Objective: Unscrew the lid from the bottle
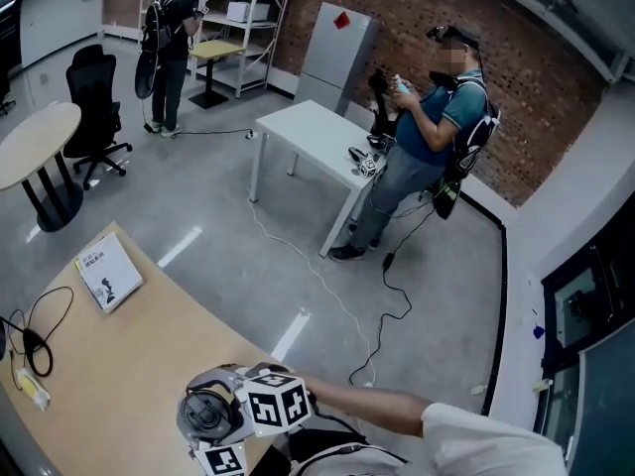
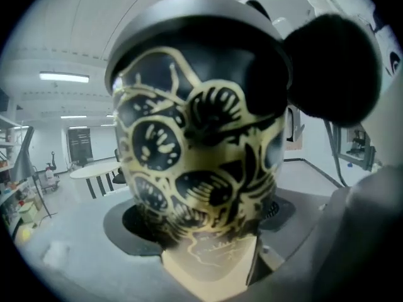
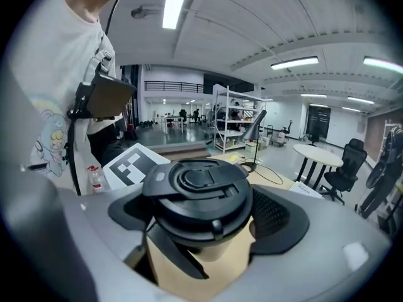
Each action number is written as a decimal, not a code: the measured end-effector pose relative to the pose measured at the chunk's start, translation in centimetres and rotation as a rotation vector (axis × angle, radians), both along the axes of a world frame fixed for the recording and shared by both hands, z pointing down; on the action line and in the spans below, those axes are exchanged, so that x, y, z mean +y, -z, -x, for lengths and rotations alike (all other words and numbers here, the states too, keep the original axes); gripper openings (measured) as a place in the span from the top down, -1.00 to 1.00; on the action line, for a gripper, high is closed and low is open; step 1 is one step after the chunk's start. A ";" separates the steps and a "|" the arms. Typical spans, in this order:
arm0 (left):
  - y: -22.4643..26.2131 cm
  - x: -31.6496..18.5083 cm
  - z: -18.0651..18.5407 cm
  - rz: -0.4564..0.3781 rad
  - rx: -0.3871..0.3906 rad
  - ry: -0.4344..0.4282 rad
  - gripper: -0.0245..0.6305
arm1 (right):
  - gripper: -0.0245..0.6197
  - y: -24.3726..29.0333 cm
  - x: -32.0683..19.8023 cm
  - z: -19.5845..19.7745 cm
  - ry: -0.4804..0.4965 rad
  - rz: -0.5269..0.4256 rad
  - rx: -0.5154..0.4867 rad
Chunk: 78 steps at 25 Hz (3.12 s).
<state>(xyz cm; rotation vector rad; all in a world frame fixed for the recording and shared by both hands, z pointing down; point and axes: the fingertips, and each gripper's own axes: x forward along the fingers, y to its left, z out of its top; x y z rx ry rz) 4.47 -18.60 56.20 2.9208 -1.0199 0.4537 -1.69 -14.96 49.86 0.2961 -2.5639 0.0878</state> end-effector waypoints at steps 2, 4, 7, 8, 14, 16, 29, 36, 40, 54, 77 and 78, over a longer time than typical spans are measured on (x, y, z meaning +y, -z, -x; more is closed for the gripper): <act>1.1 1.3 -1.3 0.001 0.009 -0.014 -0.32 | -0.51 1.0 1.2 -1.6 0.014 -0.006 -0.049; 2.2 2.8 -2.2 -0.001 0.011 -0.022 -0.33 | -0.51 2.4 2.9 -2.9 0.041 -0.012 -0.093; 4.1 5.0 -3.2 -0.005 0.007 -0.033 -0.33 | -0.50 4.8 5.3 -3.9 0.106 -0.010 -0.133; 4.7 5.7 -3.5 -0.006 0.005 -0.037 -0.33 | -0.50 5.4 6.0 -4.0 0.126 -0.010 -0.140; 6.9 11.2 -3.8 0.033 0.005 -0.113 -0.34 | -0.43 8.2 11.3 -4.4 0.359 0.065 -0.232; 7.1 11.0 -4.6 0.064 0.008 -0.156 -0.34 | -0.35 8.9 11.0 -5.8 0.404 0.065 -0.210; 12.3 8.9 5.5 -0.031 -0.118 0.146 -0.33 | -0.57 15.5 10.3 6.0 0.265 -0.200 -0.128; 12.4 10.3 7.3 0.007 -0.083 0.095 -0.34 | -0.56 15.7 11.8 8.3 0.447 -0.148 -0.130; 12.5 14.2 5.6 0.048 -0.011 -0.209 -0.34 | -0.57 15.5 15.4 7.7 0.783 -0.067 -0.096; 11.0 10.3 9.2 0.090 -0.106 0.182 -0.33 | -0.55 15.1 11.0 8.8 0.360 -0.147 -0.096; 10.2 15.8 4.0 0.073 -0.117 -0.273 -0.33 | -0.59 14.3 16.3 5.9 0.660 -0.043 -0.110; 10.3 16.7 3.3 0.077 -0.098 -0.333 -0.33 | -0.59 14.4 17.1 5.3 0.708 -0.027 -0.109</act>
